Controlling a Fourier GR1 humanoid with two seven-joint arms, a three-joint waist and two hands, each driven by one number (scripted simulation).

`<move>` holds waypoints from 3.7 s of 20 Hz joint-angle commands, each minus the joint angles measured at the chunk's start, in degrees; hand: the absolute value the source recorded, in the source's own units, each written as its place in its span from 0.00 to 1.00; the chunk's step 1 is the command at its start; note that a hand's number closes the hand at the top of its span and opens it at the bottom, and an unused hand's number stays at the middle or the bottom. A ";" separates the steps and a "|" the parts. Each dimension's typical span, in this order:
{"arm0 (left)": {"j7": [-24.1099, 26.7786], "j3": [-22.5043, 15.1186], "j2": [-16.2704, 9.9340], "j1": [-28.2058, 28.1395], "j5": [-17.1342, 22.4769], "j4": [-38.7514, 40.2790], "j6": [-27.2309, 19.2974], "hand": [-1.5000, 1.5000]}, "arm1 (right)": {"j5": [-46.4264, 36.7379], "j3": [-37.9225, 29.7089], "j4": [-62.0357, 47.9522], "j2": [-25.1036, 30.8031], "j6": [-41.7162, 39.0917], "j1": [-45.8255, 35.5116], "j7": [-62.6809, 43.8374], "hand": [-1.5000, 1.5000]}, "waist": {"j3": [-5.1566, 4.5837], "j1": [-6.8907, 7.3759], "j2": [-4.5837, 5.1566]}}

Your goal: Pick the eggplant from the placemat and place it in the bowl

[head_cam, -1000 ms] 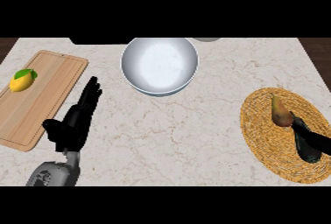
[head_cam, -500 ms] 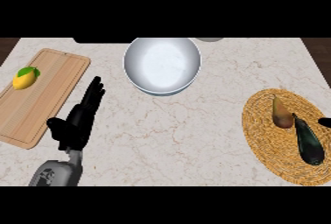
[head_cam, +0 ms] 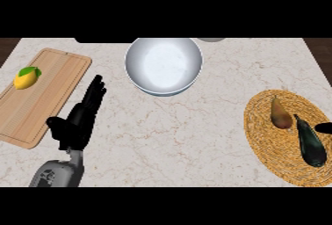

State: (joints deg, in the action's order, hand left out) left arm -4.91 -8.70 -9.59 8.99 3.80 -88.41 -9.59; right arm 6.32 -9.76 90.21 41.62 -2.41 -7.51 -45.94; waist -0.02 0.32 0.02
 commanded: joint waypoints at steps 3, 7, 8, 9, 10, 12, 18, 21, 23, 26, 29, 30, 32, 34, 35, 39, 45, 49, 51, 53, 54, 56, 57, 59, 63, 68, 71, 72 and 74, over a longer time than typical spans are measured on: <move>0.21 -0.14 1.82 -0.78 -2.21 0.57 -0.56 0.50 | -1.49 0.95 -1.96 -3.65 -3.94 2.58 -0.10 0.00 | 0.02 -0.39 -0.05; 1.03 2.49 0.76 -2.05 -1.36 -0.53 2.17 0.50 | 0.02 -4.34 -2.75 -4.33 -8.48 4.84 3.54 0.00 | 0.02 -0.44 -0.07; 3.33 2.52 1.62 -1.64 -2.17 2.60 2.10 0.50 | -0.11 -4.72 1.52 -4.86 -8.74 7.52 2.34 0.00 | 0.00 -0.63 -0.08; -2.69 2.46 0.87 -0.61 -2.10 -2.92 1.89 0.50 | -1.80 -4.51 -7.91 -4.61 -10.02 1.30 6.70 0.00 | 0.03 -0.19 -0.03; 0.94 2.52 1.06 -3.05 -1.73 -1.75 2.84 0.50 | 0.69 -6.39 3.72 -5.52 -9.62 9.28 3.08 0.00 | 0.00 -0.66 -0.13; -5.68 5.32 -0.57 3.20 -0.61 -0.91 3.20 0.50 | 0.58 -7.52 3.20 -6.27 -8.21 7.52 2.87 0.00 | 0.01 -0.73 -0.12; 0.06 4.11 3.08 2.17 -3.20 2.42 2.91 0.50 | 1.20 -10.83 2.50 -9.76 -9.14 6.11 5.60 0.00 | 0.01 -0.52 -0.05; 3.14 3.43 4.60 0.86 -3.40 4.12 3.28 0.50 | -0.46 -8.40 3.70 -13.29 -5.24 3.31 2.06 0.00 | 0.00 -0.42 -0.02; -0.94 4.34 3.42 0.00 -3.79 -0.12 4.04 0.50 | 0.11 -10.89 3.20 -13.86 -8.25 6.20 4.15 0.00 | 0.01 -0.43 -0.07; -0.03 5.05 4.75 2.81 -4.47 2.72 2.93 0.50 | -1.69 -10.61 -3.17 -14.97 -8.24 4.56 7.78 0.00 | 0.02 -0.42 -0.01; 0.40 3.82 5.27 0.03 -5.45 1.56 4.12 0.50 | -1.28 -12.03 -1.88 -16.03 -8.28 4.90 6.80 0.00 | 0.01 -0.42 -0.03; -2.99 3.03 5.49 -0.30 -6.70 -2.31 2.84 0.50 | -1.95 -10.82 1.22 -17.47 -7.46 5.81 4.56 0.00 | 0.01 -0.40 -0.06; 0.82 3.15 6.13 -2.22 -6.23 -0.26 3.91 0.50 | -1.06 -12.13 -0.44 -17.74 -8.86 6.44 6.54 0.00 | 0.01 -0.41 -0.05; 1.10 2.16 7.42 -2.54 -8.48 0.19 1.13 0.50 | -1.82 -11.80 3.63 -20.66 -7.83 12.63 9.92 0.00 | 0.01 -0.71 -0.10; 0.45 2.97 6.67 -1.97 -7.48 -0.26 3.00 0.50 | -2.12 -12.75 -1.53 -19.77 -9.42 10.17 12.43 0.00 | 0.02 -0.47 -0.05; 1.86 4.72 6.61 -0.23 -7.34 2.33 3.74 0.50 | -4.03 -12.53 -7.15 -19.58 -9.75 7.80 14.76 0.00 | 0.02 -0.45 -0.03; 0.17 5.97 5.86 1.07 -6.30 1.61 4.73 0.50 | -13.46 -7.69 -6.17 -19.91 -6.24 10.11 13.39 0.00 | 0.01 -0.55 -0.04; 2.22 4.71 6.25 -3.73 -7.21 -1.60 5.08 0.50 | -14.56 -7.79 -8.81 -18.16 -8.92 9.45 15.18 0.00 | 0.01 -0.39 -0.08; 1.20 7.19 5.24 1.52 -6.34 3.50 6.14 0.50 | -16.62 -5.14 -14.06 -21.57 -6.19 4.30 15.28 0.00 | 0.02 -0.32 0.00; -1.46 6.35 4.82 -1.11 -6.49 -1.54 6.47 0.50 | -12.68 -7.93 -12.36 -19.16 -10.57 4.90 13.85 0.00 | 0.02 -0.29 -0.06; -0.17 5.37 7.01 -1.11 -7.62 0.44 4.49 0.50 | -13.72 -7.84 -16.18 -19.78 -10.03 5.10 19.12 0.00 | 0.03 -0.30 -0.03; -0.43 5.88 6.21 0.06 -6.71 0.76 5.62 0.50 | -15.49 -4.87 -16.92 -18.69 -12.72 4.91 24.38 1.00 | 0.05 -0.13 0.02; 1.30 4.36 7.06 -4.00 -7.27 -0.85 5.39 0.50 | -17.90 -2.53 -16.89 -19.85 -12.19 6.97 27.67 1.00 | 0.07 0.19 -0.01; 2.36 4.78 6.59 -2.78 -7.44 0.31 5.80 0.50 | -19.16 -1.35 -15.39 -19.04 -12.63 5.03 25.46 1.00 | 0.03 -0.01 -0.01; 2.54 6.15 5.63 -2.91 -5.86 0.94 7.36 0.50 | -19.09 -1.15 -17.42 -20.83 -12.20 4.42 28.19 1.00 | 0.02 -0.07 0.02; 0.33 3.22 7.41 1.10 -7.65 1.37 6.72 0.50 | -17.26 15.63 -5.55 -23.85 -28.76 -2.39 39.94 1.00 | 0.11 5.75 -0.34; -0.52 1.15 8.34 1.77 -8.00 1.38 7.53 0.50 | -16.87 26.38 -0.85 -26.54 -37.49 -7.38 46.08 1.00 | 0.19 9.05 -0.48; -0.66 1.50 8.51 2.51 -7.54 1.53 7.60 0.50 | -17.06 29.48 0.92 -27.22 -39.64 -8.50 47.89 1.00 | 0.10 7.69 -0.43; 0.30 1.76 9.24 1.13 -8.36 2.53 5.90 0.50 | -16.62 33.65 2.70 -28.98 -42.34 -9.39 51.62 1.00 | 0.08 4.58 -0.14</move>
State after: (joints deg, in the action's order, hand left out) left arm -4.89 -6.38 -1.22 10.27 -4.03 -86.66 -3.02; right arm -10.87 14.10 88.24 15.79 -37.43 -13.34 -1.00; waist -0.08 6.07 -0.27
